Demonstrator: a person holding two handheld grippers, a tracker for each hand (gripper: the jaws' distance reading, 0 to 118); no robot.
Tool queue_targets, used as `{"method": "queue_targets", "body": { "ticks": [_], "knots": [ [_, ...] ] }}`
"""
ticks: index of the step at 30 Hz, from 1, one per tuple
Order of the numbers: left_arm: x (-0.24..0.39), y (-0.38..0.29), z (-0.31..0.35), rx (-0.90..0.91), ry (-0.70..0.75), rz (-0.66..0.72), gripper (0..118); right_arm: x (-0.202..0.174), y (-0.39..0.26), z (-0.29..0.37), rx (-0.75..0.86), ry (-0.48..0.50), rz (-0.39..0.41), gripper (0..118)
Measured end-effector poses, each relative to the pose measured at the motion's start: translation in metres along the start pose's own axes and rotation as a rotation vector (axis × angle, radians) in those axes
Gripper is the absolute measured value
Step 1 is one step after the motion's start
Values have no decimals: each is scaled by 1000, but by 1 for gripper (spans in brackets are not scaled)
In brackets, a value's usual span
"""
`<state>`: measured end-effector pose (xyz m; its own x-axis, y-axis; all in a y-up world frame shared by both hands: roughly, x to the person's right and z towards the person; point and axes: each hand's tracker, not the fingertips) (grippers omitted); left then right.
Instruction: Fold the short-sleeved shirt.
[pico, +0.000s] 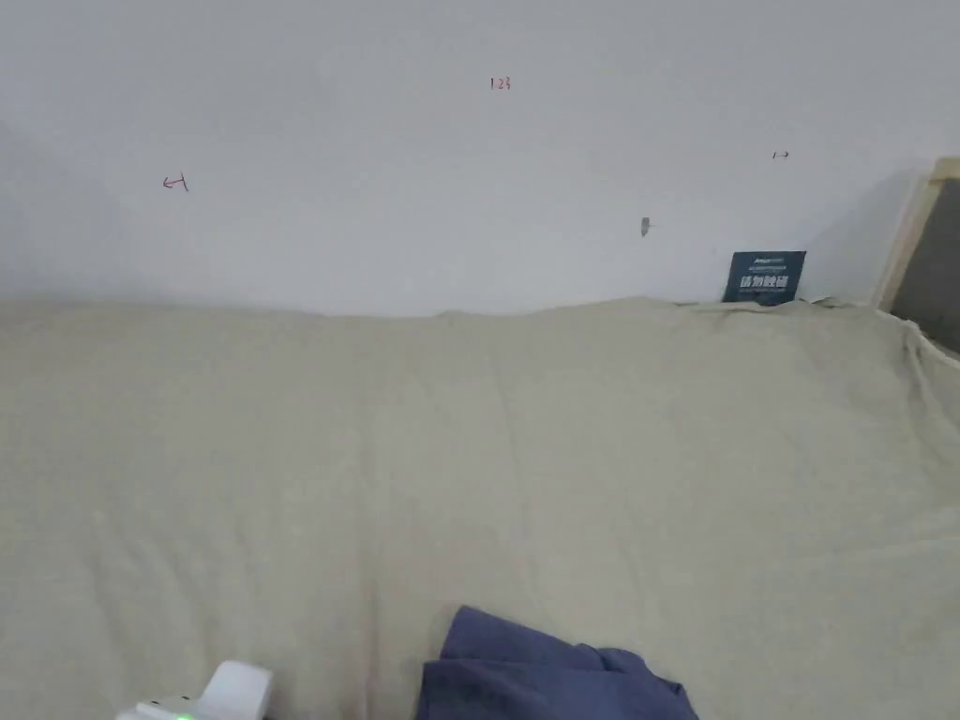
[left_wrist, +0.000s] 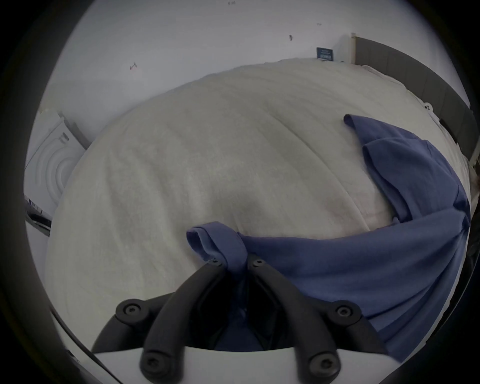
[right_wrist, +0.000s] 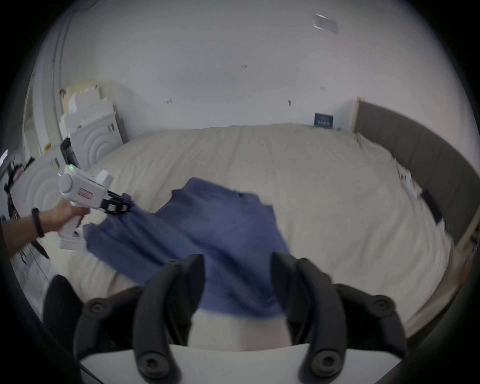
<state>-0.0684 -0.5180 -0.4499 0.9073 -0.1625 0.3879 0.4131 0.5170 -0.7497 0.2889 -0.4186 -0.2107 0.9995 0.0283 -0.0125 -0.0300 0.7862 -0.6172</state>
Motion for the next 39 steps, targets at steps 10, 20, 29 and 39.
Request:
{"method": "queue_targets", "body": {
  "ticks": [10,20,29,39],
  "knots": [
    [-12,1,-4,-14,-44,52,11,44,91,-155,-180,75,141,85],
    [-21,-2,-6,-4,-81,104,11,38,111,-264,-408,87,207,74],
    [-21,-8,-7,26,-86,132,11,33,107,-266,-434,128,185,36],
    [-42,-23,53,199,-156,292,10,34,122,-196,-266,188,67,3]
  ]
}}
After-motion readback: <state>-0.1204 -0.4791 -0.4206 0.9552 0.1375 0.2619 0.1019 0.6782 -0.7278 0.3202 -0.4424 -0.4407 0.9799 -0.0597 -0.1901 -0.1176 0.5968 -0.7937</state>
